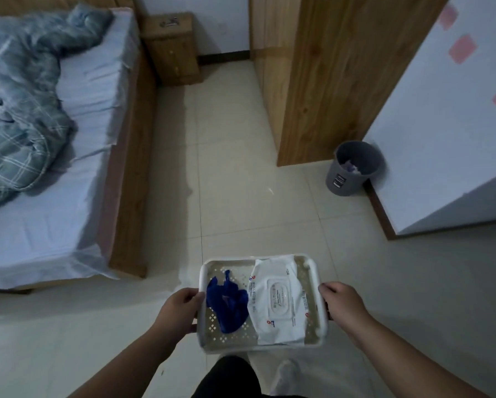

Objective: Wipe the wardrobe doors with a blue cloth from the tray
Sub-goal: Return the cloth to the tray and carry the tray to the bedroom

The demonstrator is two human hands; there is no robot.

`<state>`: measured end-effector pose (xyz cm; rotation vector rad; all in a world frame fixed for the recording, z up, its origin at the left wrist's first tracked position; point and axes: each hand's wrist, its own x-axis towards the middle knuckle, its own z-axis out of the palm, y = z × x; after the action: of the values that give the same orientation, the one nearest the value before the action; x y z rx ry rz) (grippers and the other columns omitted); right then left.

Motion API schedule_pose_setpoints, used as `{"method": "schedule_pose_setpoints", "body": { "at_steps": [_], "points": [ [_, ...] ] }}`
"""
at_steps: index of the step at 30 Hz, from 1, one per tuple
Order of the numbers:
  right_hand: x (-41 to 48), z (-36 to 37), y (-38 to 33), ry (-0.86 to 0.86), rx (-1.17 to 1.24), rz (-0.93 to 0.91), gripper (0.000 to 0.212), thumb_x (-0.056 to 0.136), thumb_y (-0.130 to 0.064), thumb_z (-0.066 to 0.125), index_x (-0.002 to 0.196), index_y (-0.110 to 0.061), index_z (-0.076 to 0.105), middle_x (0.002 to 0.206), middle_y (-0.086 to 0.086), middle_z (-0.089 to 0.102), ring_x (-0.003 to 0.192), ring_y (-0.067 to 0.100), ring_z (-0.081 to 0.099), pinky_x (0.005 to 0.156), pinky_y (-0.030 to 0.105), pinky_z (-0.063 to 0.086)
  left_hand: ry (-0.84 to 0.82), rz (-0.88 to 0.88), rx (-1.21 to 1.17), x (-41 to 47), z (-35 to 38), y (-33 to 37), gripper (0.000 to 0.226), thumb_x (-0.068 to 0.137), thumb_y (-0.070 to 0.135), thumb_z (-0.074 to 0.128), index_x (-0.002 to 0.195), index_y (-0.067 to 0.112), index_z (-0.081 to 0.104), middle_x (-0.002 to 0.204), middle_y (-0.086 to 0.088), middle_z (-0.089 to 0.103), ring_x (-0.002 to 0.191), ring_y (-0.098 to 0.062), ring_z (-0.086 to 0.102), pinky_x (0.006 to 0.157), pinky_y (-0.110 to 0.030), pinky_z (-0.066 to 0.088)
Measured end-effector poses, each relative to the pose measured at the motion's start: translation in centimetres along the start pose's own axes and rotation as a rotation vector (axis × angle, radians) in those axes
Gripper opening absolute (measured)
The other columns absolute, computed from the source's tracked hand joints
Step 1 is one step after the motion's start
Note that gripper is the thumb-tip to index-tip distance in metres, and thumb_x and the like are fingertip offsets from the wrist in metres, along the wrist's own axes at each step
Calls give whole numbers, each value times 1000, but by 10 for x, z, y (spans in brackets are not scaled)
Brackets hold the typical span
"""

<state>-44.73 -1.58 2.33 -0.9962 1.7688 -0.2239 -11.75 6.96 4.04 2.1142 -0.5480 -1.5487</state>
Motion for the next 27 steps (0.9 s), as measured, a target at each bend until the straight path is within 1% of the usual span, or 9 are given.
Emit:
{"method": "schedule_pose_setpoints", "body": {
  "at_steps": [2,4,7,9,14,17,23,27],
  "points": [
    [20,8,-26,-27,2,-7,27,97,-22,56,82,-14,76,76,7,77,78,32,75,79,53,62,25,-7,-58,19,-14,11,20,106,23,56,114,11,70,104,-14,77,96,-29,77,73,-42,67],
    [42,18,-54,-46,0,-10,26,98,-18,56,82,-15,77,76,5,78,76,29,76,78,51,63,42,-17,-112,43,-28,24,20,106,23,56,114,11,70,103,-14,78,95,-30,77,74,-44,67],
    [71,33,-100,-74,32,13,25,97,-14,56,85,-17,78,77,3,79,73,23,77,74,42,64,35,-27,-158,79,-50,47,20,106,24,56,112,13,71,100,-11,80,93,-29,78,73,-44,67],
    [88,39,-131,-80,57,31,22,97,-13,56,89,-16,77,77,3,79,71,22,77,72,39,63,29,-34,-184,99,-64,64,20,106,24,56,112,13,72,98,-11,80,92,-28,79,72,-43,67],
    [123,47,-205,-65,79,14,21,95,-13,57,88,-17,76,79,5,79,75,25,77,80,45,63,3,-49,-224,141,-95,121,21,107,25,56,113,12,71,96,-9,81,88,-25,80,69,-39,66],
    [151,44,-241,-76,81,2,22,95,-14,58,88,-19,77,80,4,80,76,24,78,81,46,63,12,-51,-235,169,-106,159,21,106,25,57,112,12,72,91,-7,81,84,-22,80,67,-37,65],
    [236,36,-309,-128,91,4,25,93,-8,57,89,-20,78,82,5,80,78,27,78,83,50,62,49,-129,-267,234,-108,246,20,106,25,58,110,12,73,88,-8,82,88,-28,78,59,-32,62],
    [299,24,-365,-187,107,15,30,91,-6,55,88,-20,81,85,7,80,78,27,78,82,48,63,80,-168,-277,279,-114,314,21,106,25,58,111,12,74,89,-10,82,91,-30,78,61,-34,62]
  ]
}}
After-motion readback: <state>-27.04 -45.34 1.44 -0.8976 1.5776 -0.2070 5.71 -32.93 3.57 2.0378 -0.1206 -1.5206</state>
